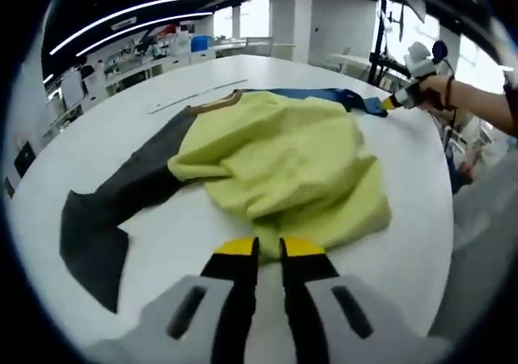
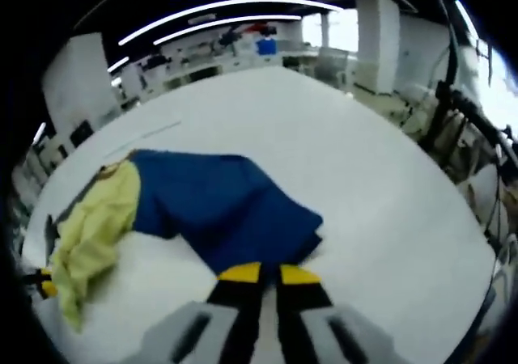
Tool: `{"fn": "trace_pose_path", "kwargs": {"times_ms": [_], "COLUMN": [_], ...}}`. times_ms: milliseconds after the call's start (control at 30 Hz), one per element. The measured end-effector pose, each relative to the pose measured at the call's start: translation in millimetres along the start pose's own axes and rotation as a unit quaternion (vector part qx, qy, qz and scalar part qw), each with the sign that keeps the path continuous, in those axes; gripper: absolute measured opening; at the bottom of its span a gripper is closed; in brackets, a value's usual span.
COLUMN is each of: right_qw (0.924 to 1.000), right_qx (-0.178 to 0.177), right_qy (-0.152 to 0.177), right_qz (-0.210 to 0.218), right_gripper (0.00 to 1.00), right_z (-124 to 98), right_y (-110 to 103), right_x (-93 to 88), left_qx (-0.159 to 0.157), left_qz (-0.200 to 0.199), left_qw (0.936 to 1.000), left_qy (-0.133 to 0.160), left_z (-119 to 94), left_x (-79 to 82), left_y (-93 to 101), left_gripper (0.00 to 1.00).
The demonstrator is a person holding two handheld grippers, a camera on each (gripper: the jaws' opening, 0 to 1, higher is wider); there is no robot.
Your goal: Fold the garment on the visible template until the final outline fits inside the template.
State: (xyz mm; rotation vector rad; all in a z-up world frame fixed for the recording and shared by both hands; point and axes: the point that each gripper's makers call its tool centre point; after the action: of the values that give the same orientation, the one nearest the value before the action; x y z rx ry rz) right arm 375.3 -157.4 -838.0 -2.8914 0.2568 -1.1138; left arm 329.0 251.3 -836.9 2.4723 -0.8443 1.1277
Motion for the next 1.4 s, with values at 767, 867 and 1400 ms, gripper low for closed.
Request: {"fn": "trace_pose_path", "kwargs": {"times_ms": [767, 867, 1400], "right_qw": [0.9963, 0.9960, 0.9953], "right_qx": [-0.045, -0.047, -0.047], "right_qy": [-0.010, -0.011, -0.025], "right_qz": [-0.072, -0.075, -0.081], "right_gripper": [0.00, 0.00, 0.00], "right_z": [3.2, 8.1, 12.3], "right_y": [58.5, 64.2, 74.8], "right_x": [23.3, 27.9, 30.9], "left_qx": [0.011, 0.008, 0.030], "left_qz": [-0.073, -0.084, -0.092], "left_qw": [0.9972, 0.9964, 0.9953], "left_qy": [0.012, 0.009, 0.003], "left_z": [-32.7, -37.1, -56.7], "left_x": [-8.2, -9.5, -13.9], "left_y": [17.2, 24.6, 31.0], "left_gripper": [0.00, 0.00, 0.00]}}
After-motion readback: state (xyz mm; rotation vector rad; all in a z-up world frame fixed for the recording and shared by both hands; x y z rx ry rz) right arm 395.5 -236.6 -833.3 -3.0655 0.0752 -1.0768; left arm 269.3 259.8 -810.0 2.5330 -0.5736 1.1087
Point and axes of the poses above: the point that each gripper's makers call its tool centre point, and the gripper's own axes: z roughly forward along the fingers, y roughly to its right, x roughly out of its top, and after that the axes turned 1 degree about x, right-handed
